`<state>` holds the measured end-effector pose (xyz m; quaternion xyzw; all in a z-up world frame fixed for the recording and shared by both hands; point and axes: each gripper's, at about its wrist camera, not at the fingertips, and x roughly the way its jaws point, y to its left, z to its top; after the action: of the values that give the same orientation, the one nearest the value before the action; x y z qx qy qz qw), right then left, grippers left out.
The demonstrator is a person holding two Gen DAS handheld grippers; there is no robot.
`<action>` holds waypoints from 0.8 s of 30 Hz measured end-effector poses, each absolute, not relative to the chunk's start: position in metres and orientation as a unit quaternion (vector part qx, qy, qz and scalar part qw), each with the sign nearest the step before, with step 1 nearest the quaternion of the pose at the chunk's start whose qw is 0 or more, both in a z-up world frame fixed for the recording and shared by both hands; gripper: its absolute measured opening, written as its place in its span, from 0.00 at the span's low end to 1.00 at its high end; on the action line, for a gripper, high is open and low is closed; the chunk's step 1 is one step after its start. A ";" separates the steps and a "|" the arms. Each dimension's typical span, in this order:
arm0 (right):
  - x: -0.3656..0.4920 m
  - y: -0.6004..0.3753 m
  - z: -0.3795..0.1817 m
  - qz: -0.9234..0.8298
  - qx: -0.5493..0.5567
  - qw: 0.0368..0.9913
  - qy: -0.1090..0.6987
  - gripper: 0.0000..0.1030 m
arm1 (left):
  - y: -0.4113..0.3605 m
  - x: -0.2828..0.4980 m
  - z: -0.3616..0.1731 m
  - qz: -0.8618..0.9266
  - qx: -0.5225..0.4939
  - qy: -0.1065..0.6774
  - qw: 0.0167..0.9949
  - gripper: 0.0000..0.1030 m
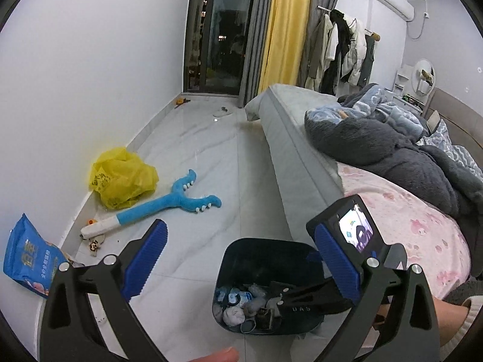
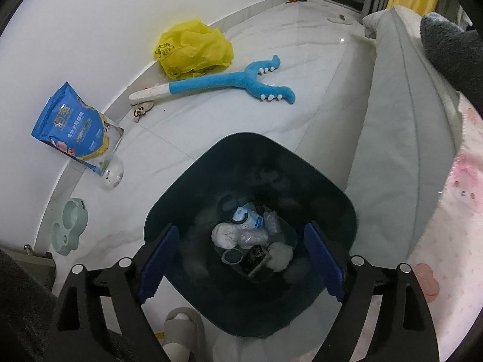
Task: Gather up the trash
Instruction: 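Open both tools to drop the tape roll and bubble wrap into the bin, then move both open tools back up away from the bin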
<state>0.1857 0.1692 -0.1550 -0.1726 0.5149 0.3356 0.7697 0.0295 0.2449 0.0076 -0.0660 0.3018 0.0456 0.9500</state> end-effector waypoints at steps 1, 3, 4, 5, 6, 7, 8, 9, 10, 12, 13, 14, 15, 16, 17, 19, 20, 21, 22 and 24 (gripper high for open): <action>0.184 0.166 -0.149 0.337 -0.168 0.775 0.508 0.84 | 0.244 0.027 0.009 0.046 -0.065 0.300 0.951 0.97; 0.182 0.160 -0.139 0.338 -0.162 0.783 0.496 0.85 | 0.240 0.025 0.011 0.046 -0.063 0.298 0.951 0.97; 0.181 0.156 -0.132 0.339 -0.159 0.789 0.486 0.86 | 0.238 0.023 0.012 0.048 -0.060 0.297 0.952 0.97; 0.180 0.153 -0.127 0.339 -0.157 0.794 0.479 0.88 | 0.236 0.022 0.013 0.050 -0.056 0.295 0.953 0.97; 0.178 0.148 -0.118 0.339 -0.154 0.802 0.467 0.89 | 0.232 0.020 0.014 0.053 -0.052 0.293 0.953 0.97; 0.177 0.145 -0.113 0.338 -0.152 0.807 0.460 0.89 | 0.231 0.018 0.015 0.057 -0.051 0.293 0.953 0.97; 0.175 0.138 -0.103 0.337 -0.149 0.815 0.446 0.90 | 0.230 0.018 0.016 0.061 -0.050 0.292 0.953 0.97; 0.173 0.133 -0.096 0.336 -0.147 0.822 0.435 0.91 | 0.228 0.017 0.017 0.065 -0.050 0.291 0.953 0.97; 0.172 0.127 -0.088 0.335 -0.145 0.829 0.424 0.92 | 0.225 0.016 0.018 0.067 -0.049 0.289 0.954 0.97; 0.165 0.109 -0.067 0.331 -0.139 0.847 0.392 0.95 | 0.219 0.012 0.021 0.064 -0.046 0.280 0.957 0.97; 0.164 0.103 -0.061 0.330 -0.136 0.852 0.383 0.95 | 0.216 0.011 0.022 0.062 -0.045 0.276 0.958 0.97; 0.160 0.091 -0.052 0.326 -0.130 0.860 0.370 0.96 | 0.214 0.010 0.023 0.061 -0.044 0.273 0.959 0.97; 0.158 0.082 -0.046 0.323 -0.124 0.866 0.361 0.96 | 0.209 0.009 0.024 0.067 -0.037 0.270 0.960 0.97; 0.154 0.067 -0.037 0.316 -0.117 0.873 0.351 0.96 | 0.208 0.007 0.023 0.069 -0.034 0.270 0.960 0.97; 0.153 0.059 -0.032 0.311 -0.114 0.878 0.345 0.97 | 0.205 0.007 0.024 0.069 -0.032 0.271 0.959 0.97; 0.147 0.041 -0.021 0.301 -0.108 0.889 0.328 0.97 | 0.198 0.006 0.026 0.062 -0.032 0.272 0.960 0.97; 0.144 0.027 -0.013 0.293 -0.104 0.896 0.316 0.97 | 0.197 0.004 0.027 0.061 -0.033 0.270 0.960 0.97; 0.141 0.016 -0.008 0.285 -0.098 0.903 0.307 0.97 | 0.193 0.003 0.029 0.061 -0.035 0.267 0.961 0.97; 0.137 0.005 -0.003 0.277 -0.090 0.908 0.299 0.97 | 0.188 0.001 0.031 0.062 -0.036 0.263 0.962 0.97; 0.130 -0.020 0.004 0.259 -0.074 0.919 0.289 0.97 | 0.182 -0.002 0.035 0.063 -0.036 0.257 0.964 0.97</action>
<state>0.1299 -0.0203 0.0043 -0.0741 0.2890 0.2588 0.9187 -0.0016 0.1820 0.0348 -0.0356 0.2570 0.0632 0.9637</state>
